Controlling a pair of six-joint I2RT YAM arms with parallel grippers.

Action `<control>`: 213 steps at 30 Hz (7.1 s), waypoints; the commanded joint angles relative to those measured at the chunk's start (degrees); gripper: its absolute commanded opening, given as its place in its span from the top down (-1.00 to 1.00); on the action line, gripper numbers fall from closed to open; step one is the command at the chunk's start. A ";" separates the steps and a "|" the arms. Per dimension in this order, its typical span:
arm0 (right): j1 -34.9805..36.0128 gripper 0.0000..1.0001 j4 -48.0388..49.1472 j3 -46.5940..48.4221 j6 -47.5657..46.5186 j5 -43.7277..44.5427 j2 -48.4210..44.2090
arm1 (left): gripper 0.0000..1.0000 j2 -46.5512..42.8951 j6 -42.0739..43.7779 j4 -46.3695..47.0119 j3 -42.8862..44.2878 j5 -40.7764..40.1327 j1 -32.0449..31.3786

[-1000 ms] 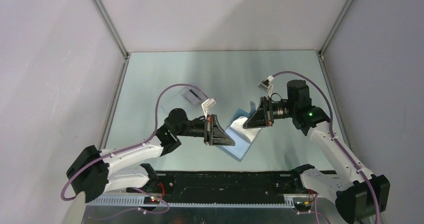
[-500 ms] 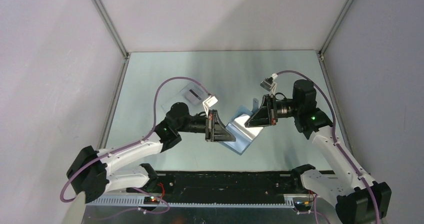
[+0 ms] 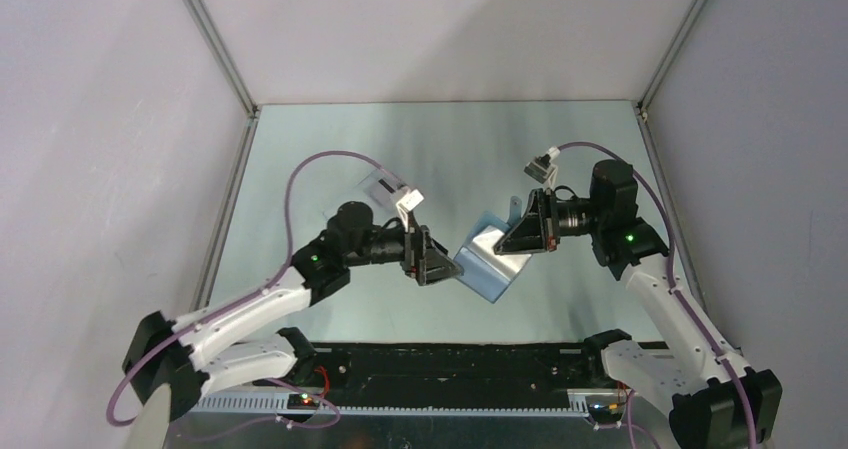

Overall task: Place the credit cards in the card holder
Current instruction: Place the card holder at the center of the board, then move the storage box to the center of the board, then pick up the credit card from the storage box.

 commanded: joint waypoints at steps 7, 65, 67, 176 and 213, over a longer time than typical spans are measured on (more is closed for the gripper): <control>-0.38 1.00 0.37 -1.86 1.35 14.41 4.87 | -0.99 -18.10 2.19 -11.49 0.39 -23.96 2.27; -0.41 -0.99 -6.48 -27.06 21.50 69.18 -3.78 | -0.99 -13.52 -7.80 -11.22 -0.33 -21.27 2.88; -1.09 -0.99 -11.11 -24.75 18.45 71.26 -5.40 | -0.99 -13.37 -7.51 -12.26 -0.09 -22.12 2.84; 22.39 0.82 -34.04 41.36 -27.57 61.21 59.02 | -0.88 -7.51 -2.85 -35.57 4.80 -30.74 7.92; 32.82 -0.23 -33.23 27.40 -10.44 62.82 45.55 | -0.27 9.42 -7.17 -34.16 1.27 -27.98 9.44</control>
